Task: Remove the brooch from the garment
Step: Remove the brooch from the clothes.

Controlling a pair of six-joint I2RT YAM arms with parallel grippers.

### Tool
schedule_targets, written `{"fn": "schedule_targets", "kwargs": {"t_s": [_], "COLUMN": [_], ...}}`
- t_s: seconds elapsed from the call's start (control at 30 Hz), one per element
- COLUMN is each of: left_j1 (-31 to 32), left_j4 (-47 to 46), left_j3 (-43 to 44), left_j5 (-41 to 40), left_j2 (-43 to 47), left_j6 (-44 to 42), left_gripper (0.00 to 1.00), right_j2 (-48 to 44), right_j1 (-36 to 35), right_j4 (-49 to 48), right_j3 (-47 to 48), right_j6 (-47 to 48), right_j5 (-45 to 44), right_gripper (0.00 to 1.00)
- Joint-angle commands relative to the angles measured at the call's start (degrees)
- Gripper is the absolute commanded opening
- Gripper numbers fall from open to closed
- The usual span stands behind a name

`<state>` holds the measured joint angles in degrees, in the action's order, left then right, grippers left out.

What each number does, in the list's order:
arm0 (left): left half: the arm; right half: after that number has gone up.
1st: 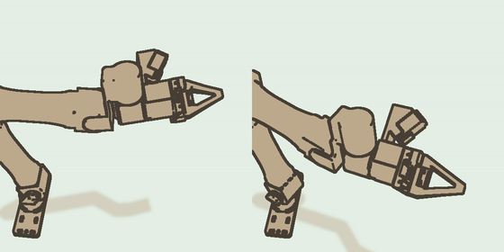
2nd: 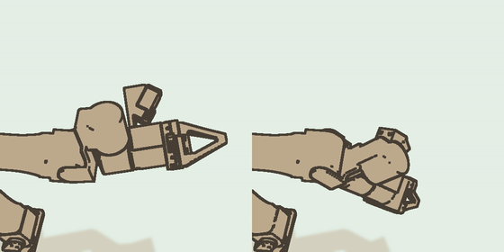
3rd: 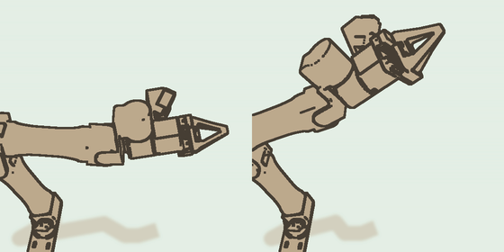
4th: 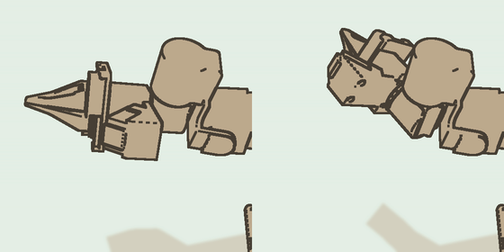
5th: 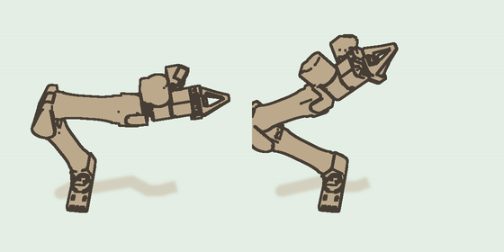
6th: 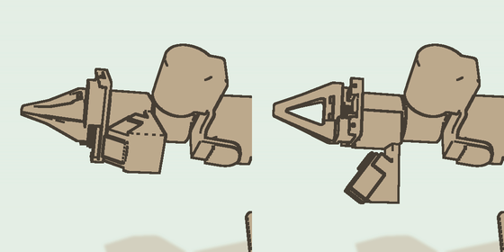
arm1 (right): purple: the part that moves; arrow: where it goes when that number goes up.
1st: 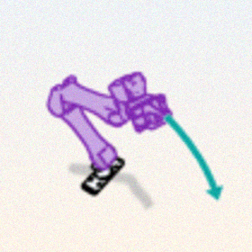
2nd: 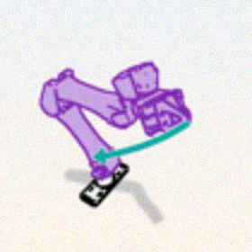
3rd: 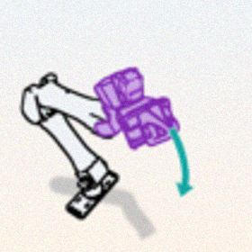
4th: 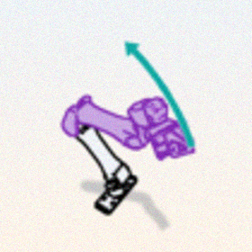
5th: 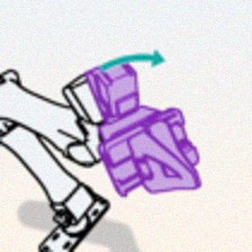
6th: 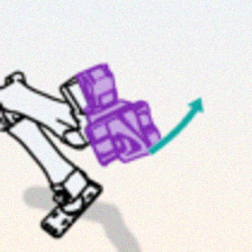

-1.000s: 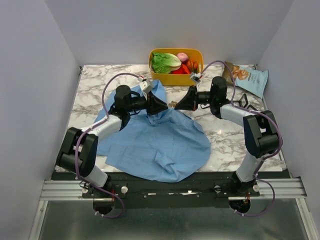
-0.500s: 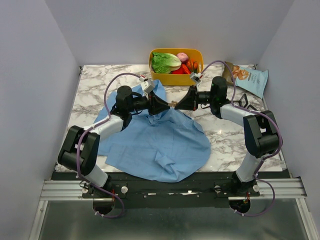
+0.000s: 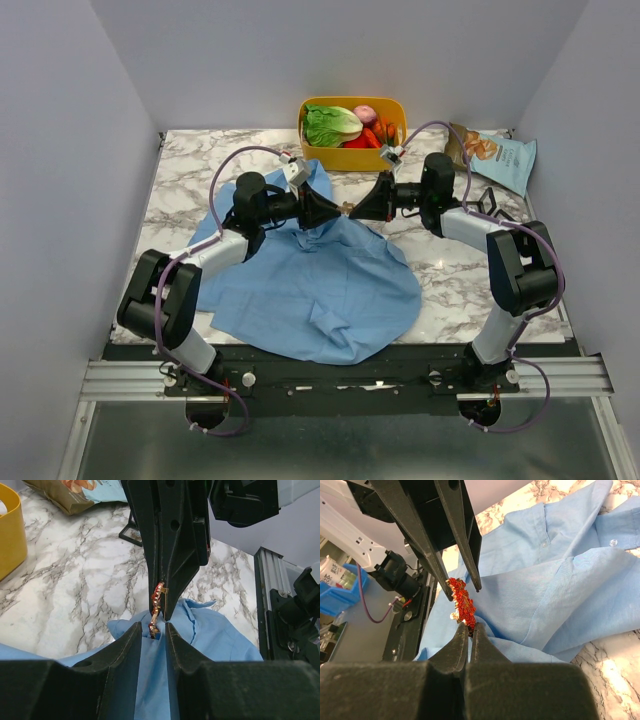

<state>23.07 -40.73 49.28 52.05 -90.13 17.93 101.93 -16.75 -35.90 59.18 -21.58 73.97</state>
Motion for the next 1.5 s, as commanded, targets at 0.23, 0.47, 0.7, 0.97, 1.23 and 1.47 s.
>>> {"fn": "schedule_targets", "kwargs": {"t_s": [0.23,0.47,0.7,0.97,1.23,1.47], "left_j1": [0.84,0.84,0.84,0.92,1.28,1.28], "left_j4": [-2.78,-2.86,-3.56,-4.71,0.28,13.04], "left_j3": [0.47,1.0,0.91,0.47,1.26,3.81], "left_j5": [-1.51,-1.95,-0.9,1.21,0.95,2.0], "left_j2": [-1.37,-1.81,-1.81,-1.98,-1.46,0.74], "left_j6": [0.0,-0.27,0.26,1.14,-1.22,-8.7], "left_gripper": [0.34,0.34,0.25,0.08,0.0,0.0], "right_j2": [0.73,0.55,0.64,0.46,-0.59,-5.51], "right_j1": [0.14,-0.38,-1.0,-1.0,-1.0,-0.47], "right_j4": [-1.01,0.3,2.85,1.89,6.97,37.7], "right_j3": [0.06,0.15,0.85,1.11,3.04,9.11], "right_j6": [0.4,1.63,3.48,2.42,6.26,30.7], "right_j5": [0.73,1.35,1.43,1.26,0.82,-1.9], "right_gripper": [0.01,0.01,0.01,0.01,0.21,0.5]}}
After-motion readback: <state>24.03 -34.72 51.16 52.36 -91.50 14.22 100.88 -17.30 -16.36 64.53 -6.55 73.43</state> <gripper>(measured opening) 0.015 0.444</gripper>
